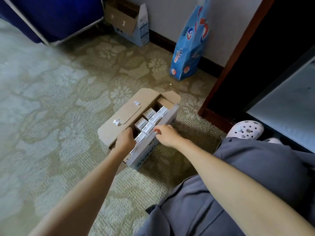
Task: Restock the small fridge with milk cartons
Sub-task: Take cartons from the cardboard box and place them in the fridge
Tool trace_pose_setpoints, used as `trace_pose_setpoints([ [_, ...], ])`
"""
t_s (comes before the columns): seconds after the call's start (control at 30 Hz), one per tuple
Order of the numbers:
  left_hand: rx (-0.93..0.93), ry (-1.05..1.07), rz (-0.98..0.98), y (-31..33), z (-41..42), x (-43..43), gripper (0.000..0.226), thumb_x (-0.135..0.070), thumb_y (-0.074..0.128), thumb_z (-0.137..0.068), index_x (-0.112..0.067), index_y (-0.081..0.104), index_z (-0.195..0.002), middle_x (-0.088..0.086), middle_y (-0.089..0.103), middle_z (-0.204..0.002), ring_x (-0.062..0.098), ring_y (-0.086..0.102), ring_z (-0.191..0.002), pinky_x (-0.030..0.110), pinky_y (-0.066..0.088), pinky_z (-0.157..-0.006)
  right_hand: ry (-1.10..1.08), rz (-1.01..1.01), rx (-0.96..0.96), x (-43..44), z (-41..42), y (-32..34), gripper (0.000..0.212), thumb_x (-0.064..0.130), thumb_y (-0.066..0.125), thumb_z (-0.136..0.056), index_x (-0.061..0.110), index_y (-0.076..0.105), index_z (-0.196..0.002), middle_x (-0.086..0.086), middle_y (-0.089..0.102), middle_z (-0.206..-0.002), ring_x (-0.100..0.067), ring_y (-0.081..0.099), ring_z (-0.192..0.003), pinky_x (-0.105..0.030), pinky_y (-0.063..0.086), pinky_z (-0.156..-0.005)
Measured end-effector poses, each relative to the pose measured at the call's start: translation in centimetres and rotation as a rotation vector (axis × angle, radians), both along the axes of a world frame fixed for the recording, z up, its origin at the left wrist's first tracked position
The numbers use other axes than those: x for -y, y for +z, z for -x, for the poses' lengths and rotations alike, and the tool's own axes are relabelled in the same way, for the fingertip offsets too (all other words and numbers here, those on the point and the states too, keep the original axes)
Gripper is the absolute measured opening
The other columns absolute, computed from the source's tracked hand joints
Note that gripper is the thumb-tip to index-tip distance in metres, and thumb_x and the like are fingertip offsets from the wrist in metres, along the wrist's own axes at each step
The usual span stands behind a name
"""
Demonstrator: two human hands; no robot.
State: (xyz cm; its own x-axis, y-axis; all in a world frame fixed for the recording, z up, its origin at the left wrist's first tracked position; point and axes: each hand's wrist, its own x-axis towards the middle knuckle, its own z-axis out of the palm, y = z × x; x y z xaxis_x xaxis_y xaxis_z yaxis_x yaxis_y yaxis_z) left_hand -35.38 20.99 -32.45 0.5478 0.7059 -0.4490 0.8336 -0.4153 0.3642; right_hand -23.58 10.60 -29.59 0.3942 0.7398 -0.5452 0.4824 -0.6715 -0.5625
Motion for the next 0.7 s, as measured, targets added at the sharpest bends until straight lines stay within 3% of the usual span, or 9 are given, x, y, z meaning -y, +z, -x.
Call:
trace_pose_setpoints([
  [0.13,-0.116,0.013,0.094,-1.9,1.4,-0.5,0.033,-0.011,0.065,-0.081,-0.003,0.051,-0.11,0.018,0.059,-0.114,0.03,0.057,-0.096,0.037,0.047,-0.077,0.133,0.008,0.057,-1.4,1.0,-2.1,0.038,0.008,0.039,-0.096,0.013,0.045,-0.134,-0.006,0.04,-0.143,-0.025,0.043,-0.128,-0.037,0.039,-0.104],
  [0.23,-0.119,0.002,0.099,-2.7,1.5,-0.7,0.039,-0.015,0.067,-0.082,-0.001,0.052,-0.115,0.015,0.06,-0.114,0.029,0.059,-0.102,0.036,0.048,-0.083,0.205,-0.027,0.126,-2.6,1.4,-3.2,0.038,0.006,0.039,-0.095,0.015,0.048,-0.131,-0.003,0.043,-0.141,-0.021,0.037,-0.132,-0.04,0.022,-0.115],
  [0.33,-0.117,-0.021,0.097,-3.2,1.3,-1.3,0.034,-0.019,0.068,-0.08,-0.004,0.055,-0.108,0.013,0.061,-0.104,0.028,0.059,-0.095,0.035,0.047,-0.077,0.251,-0.027,0.156,-3.5,2.0,-4.0,0.038,0.009,0.039,-0.096,0.016,0.046,-0.133,-0.004,0.046,-0.141,-0.02,0.036,-0.135,-0.046,0.005,-0.118],
  [0.4,-0.105,-0.029,0.087,-3.4,1.0,-1.6,0.036,-0.021,0.07,-0.079,-0.003,0.056,-0.107,0.011,0.06,-0.098,0.028,0.06,-0.094,0.033,0.044,-0.073,0.25,-0.018,0.185,-4.1,2.1,-4.6,0.039,0.011,0.039,-0.097,0.015,0.042,-0.136,-0.006,0.053,-0.135,-0.022,0.042,-0.132,-0.048,0.001,-0.118],
  [0.57,-0.01,0.026,0.054,-4.2,0.8,-2.1,0.027,-0.016,0.075,-0.073,-0.012,0.052,-0.087,0.005,0.055,-0.085,0.021,0.051,-0.077,0.031,0.041,-0.065,0.188,-0.036,0.241,-5.0,1.4,-4.6,0.033,0.013,0.043,-0.096,0.01,0.043,-0.129,-0.011,0.064,-0.115,-0.026,0.054,-0.118,-0.043,0.014,-0.117],
  [0.7,0.014,0.036,0.052,-4.5,1.2,-2.1,0.04,-0.02,0.074,-0.075,-0.004,0.06,-0.109,0.011,0.064,-0.1,0.025,0.059,-0.091,0.032,0.044,-0.072,0.256,0.047,0.26,-5.8,1.4,-4.4,0.033,0.009,0.049,-0.092,0.008,0.043,-0.125,-0.015,0.058,-0.122,-0.031,0.052,-0.116,-0.039,0.039,-0.099],
])
